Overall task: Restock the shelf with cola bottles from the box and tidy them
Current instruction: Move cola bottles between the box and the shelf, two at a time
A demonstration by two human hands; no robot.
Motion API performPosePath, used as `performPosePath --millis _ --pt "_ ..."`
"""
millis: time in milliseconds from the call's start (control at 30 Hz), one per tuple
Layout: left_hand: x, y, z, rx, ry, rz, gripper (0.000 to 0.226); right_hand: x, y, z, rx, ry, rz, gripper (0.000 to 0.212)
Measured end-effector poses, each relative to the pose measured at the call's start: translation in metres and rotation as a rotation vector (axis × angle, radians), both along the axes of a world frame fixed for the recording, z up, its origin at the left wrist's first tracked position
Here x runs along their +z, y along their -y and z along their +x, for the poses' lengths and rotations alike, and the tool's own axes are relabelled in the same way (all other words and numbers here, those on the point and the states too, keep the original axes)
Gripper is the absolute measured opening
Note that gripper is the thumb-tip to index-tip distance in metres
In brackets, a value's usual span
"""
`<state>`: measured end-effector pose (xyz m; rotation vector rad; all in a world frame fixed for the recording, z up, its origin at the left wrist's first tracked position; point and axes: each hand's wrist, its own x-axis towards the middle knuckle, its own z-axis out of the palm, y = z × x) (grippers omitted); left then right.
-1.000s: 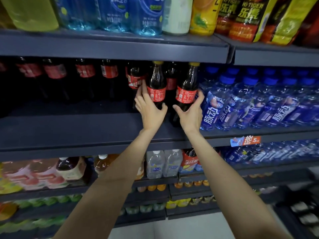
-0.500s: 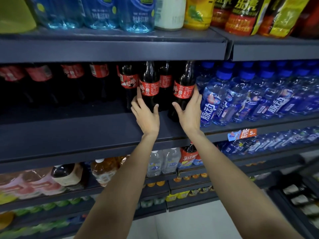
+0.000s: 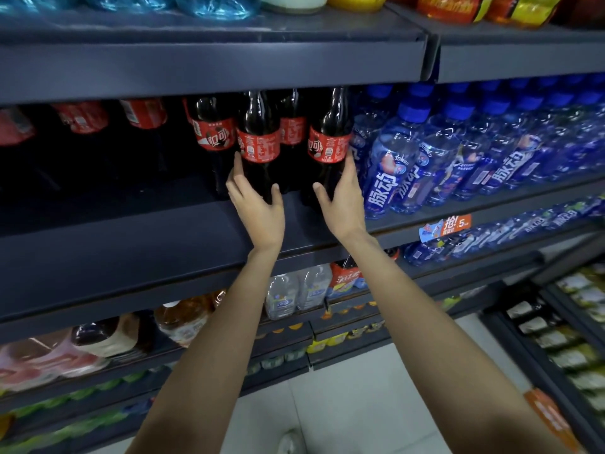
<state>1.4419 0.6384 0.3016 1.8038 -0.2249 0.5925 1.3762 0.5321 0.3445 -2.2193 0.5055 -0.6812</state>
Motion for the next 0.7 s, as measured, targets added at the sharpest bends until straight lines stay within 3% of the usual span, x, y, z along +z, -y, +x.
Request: performPosePath --millis 167,300,400,533,633,700 --pt "0.022 -0.018 -0.039 -0.242 -0.227 -0.052 0.081 0.000 0.002 -0.029 -0.023 0.004 -0.071 0.057" --pt "0.036 -0.025 -0.087 -0.357 -0.357 -0.062 0.061 0.003 0.004 -0.079 -0.011 0.137 -0.032 0.035" --pt "0.043 -0.018 -0.137 -0.443 -0.290 -0.089 0.039 -0.001 0.010 -0.133 -0.038 0.237 -0.103 0.030" --pt "0.034 0.001 -0.217 -0.607 -0.056 -0.047 0.012 -0.028 0.028 -0.230 -0.170 0.261 -0.429 0.028" --pt "0.006 0.024 -0.283 -0.752 -0.068 -0.041 0.011 -0.061 0.047 -0.323 -0.243 0.220 -0.485 0.022" --pt "-0.019 0.044 -0.330 -0.844 -0.132 0.018 0.011 -0.086 0.060 -0.389 -0.275 0.134 -0.410 0.022"
